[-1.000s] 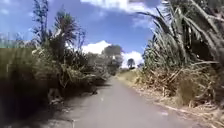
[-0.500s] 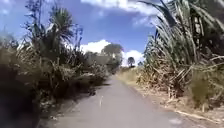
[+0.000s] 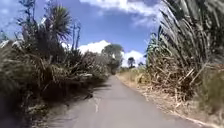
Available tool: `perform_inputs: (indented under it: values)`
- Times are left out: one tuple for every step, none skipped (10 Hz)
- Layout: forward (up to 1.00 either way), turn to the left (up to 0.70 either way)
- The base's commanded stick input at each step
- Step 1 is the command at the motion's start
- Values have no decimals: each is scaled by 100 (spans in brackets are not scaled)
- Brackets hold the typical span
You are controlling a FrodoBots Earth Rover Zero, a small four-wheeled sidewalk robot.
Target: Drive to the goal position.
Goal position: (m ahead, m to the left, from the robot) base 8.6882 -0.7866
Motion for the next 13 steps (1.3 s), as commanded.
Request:
perform_inputs:
  values:
    - [70, 0]
    - [70, 0]
    - [70, 0]
    - [70, 0]
    - [70, 0]
    - [70, 0]
    - [70, 0]
    - [70, 5]
    - [70, 9]
    - [70, 7]
    - [70, 4]
    - [70, 1]
    - [70, 0]
